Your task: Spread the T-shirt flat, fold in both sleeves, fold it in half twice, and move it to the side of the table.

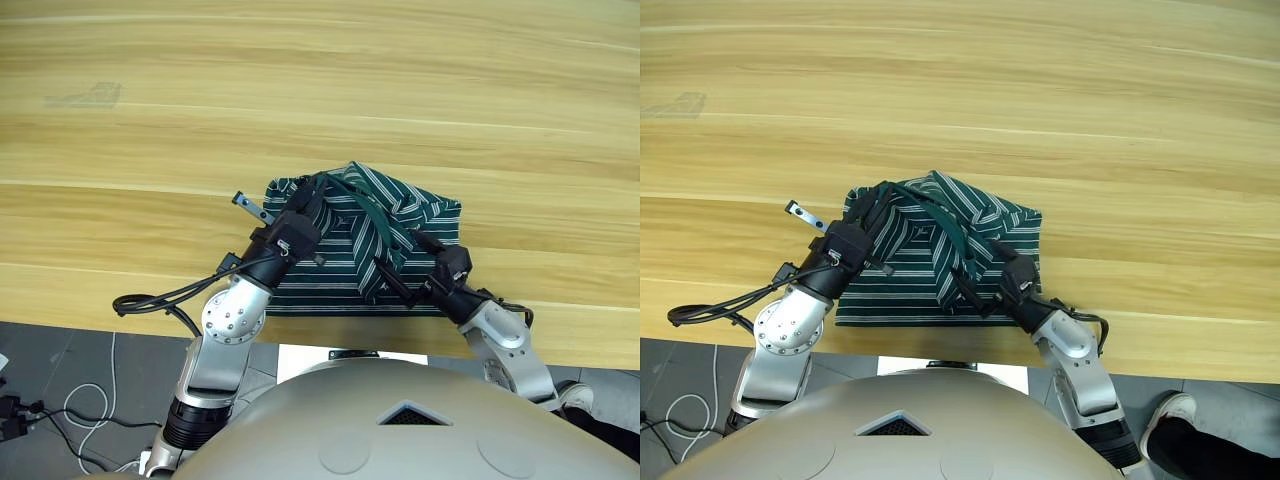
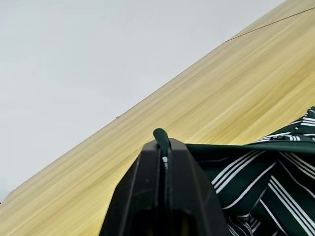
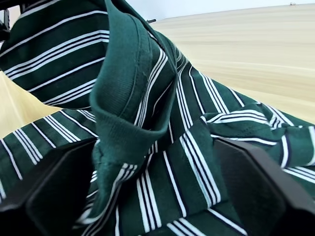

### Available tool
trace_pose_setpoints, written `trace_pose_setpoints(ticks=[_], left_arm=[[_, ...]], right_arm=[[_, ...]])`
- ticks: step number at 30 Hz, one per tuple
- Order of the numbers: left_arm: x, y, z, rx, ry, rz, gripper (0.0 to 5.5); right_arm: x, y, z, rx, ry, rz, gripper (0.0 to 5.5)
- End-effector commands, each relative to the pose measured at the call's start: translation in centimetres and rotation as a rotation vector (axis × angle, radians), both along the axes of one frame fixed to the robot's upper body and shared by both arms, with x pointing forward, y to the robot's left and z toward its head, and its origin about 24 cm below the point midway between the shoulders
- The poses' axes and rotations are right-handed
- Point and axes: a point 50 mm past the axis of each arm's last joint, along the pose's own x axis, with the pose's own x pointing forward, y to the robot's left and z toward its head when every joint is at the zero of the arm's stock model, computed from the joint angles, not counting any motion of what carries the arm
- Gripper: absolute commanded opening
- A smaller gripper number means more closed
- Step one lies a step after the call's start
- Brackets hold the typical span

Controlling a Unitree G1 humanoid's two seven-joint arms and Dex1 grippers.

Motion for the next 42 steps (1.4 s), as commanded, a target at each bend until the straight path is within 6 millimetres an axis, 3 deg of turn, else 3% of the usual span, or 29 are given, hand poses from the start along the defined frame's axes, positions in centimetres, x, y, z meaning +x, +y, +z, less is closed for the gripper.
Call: trace_pose_setpoints(ticks=[1, 18, 20, 23, 28, 32, 36, 40, 42], left_arm=[[0.0, 0.1, 0.3, 0.002, -0.016, 0.003, 0.0], [0.2, 0.3, -0.7, 0.042, 0.001, 0.008, 0.0], [0.3, 0.3, -0.9, 0.048, 0.004, 0.009, 0.0], [0.4, 0.6, -1.1, 0.072, 0.005, 0.013, 0.0], [2.0, 3.1, 0.4, 0.151, -0.065, 0.054, 0.0], [4.1, 4.4, 4.2, 0.146, -0.15, 0.022, 0.0], [6.5, 4.3, 8.8, 0.172, -0.235, -0.086, 0.0], [8.6, 2.4, 12.4, 0.246, -0.251, -0.252, 0.0], [10.7, 1.8, 14.0, 0.295, -0.244, -0.283, 0.0]], right_arm=[[-0.2, 0.1, -0.1, -0.005, 0.01, 0.009, 3.58], [0.0, 1.0, 0.0, -0.008, -0.02, 0.071, 0.32], [0.1, 1.1, 0.1, -0.005, -0.025, 0.078, 0.03], [0.7, 0.9, 0.6, -0.002, -0.064, 0.08, 0.03], [5.2, -3.0, 4.5, -0.114, -0.322, 0.015, 0.03], [8.9, -5.5, 9.3, -0.22, -0.551, 0.013, 0.03], [11.6, -5.5, 13.7, -0.298, -0.718, 0.066, 0.03], [13.7, -4.9, 17.5, -0.396, -0.843, 0.148, 0.03], [15.8, -4.9, 19.6, -0.454, -0.89, 0.159, 0.03]])
